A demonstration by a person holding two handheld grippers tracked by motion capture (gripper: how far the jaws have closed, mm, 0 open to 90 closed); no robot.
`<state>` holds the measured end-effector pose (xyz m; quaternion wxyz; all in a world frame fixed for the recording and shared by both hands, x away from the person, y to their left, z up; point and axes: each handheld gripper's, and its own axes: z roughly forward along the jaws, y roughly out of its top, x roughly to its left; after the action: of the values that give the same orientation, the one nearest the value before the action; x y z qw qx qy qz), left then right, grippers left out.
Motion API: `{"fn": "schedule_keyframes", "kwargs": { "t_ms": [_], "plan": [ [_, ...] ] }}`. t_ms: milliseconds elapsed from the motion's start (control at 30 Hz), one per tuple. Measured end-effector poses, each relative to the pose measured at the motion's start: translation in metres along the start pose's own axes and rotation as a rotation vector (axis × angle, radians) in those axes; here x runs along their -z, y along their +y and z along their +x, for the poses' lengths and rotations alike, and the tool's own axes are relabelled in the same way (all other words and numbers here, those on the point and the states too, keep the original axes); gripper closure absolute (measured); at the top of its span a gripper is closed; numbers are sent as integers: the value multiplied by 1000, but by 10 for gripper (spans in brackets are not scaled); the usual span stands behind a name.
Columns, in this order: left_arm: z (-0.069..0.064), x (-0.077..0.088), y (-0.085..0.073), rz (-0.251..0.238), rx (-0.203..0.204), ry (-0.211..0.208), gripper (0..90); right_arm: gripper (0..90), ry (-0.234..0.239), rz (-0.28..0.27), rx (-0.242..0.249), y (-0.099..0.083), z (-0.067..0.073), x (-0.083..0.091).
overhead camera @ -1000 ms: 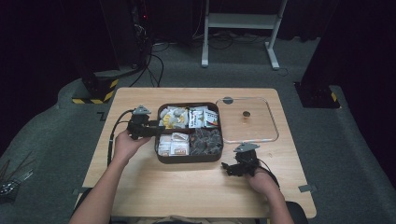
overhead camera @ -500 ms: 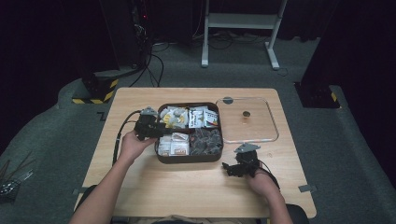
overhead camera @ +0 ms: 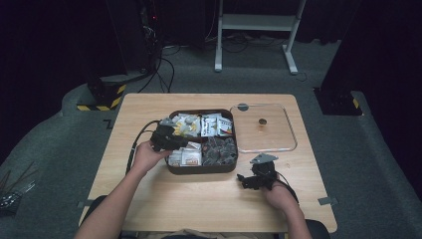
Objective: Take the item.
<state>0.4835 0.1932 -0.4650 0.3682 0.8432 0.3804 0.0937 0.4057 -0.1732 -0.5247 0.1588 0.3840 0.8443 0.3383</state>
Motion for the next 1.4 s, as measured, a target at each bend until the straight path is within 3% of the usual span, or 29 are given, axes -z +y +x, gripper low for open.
{"fn": "schedule_keyframes", "kwargs": {
  "t_ms": [267,533,767,1000,1400],
  "plan": [
    [-5,-8,1,32,-64,23,664,79,-1,1,0,-1,0,1],
    [-4,-11,4,66,-71,28,718,79,1,1,-1,-2,1,2],
    [-7,-14,6,88,-104,33,843,79,1,2,-3,-2,2,2],
    [-5,-12,7,93,-91,22,868,79,1,1,-3,-2,2,2],
    [1,1,7,59,-47,11,872,79,2,1,-3,-3,2,3]
  ]
}}
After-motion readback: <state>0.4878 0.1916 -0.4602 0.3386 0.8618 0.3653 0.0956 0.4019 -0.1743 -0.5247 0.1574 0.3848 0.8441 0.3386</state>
